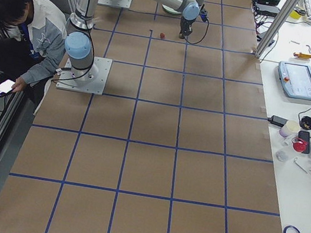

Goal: Collect all strawberries into plate
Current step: 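Carry the last strawberry beside the others and release it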

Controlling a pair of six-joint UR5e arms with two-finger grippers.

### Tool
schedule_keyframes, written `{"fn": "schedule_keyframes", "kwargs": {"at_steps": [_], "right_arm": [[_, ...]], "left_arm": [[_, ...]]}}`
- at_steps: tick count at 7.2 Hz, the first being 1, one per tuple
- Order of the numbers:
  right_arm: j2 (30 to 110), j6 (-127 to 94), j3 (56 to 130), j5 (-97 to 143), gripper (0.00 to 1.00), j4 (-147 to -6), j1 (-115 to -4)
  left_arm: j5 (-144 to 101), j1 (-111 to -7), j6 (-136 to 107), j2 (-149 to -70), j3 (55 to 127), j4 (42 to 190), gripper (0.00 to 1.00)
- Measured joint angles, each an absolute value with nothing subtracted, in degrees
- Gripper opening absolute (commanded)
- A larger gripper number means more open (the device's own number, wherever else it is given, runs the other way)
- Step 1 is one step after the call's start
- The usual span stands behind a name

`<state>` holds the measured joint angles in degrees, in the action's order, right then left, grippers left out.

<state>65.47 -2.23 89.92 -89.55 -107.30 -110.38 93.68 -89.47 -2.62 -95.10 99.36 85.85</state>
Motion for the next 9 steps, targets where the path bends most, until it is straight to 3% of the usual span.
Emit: {"fn": "schedule_keyframes", "kwargs": {"at_steps": [8, 9], "right_arm": [[57.83, -13.54, 86.68, -86.81, 0.00, -108.95, -119.73], [57.51, -13.52, 86.80, -86.20, 0.31, -109.03, -119.82]], "left_arm": [[93.90, -86.78, -0.11, -94.92, 98.66, 85.09, 1.00], [93.86, -86.76, -0.13, -94.96, 98.78, 85.08, 1.00]]}}
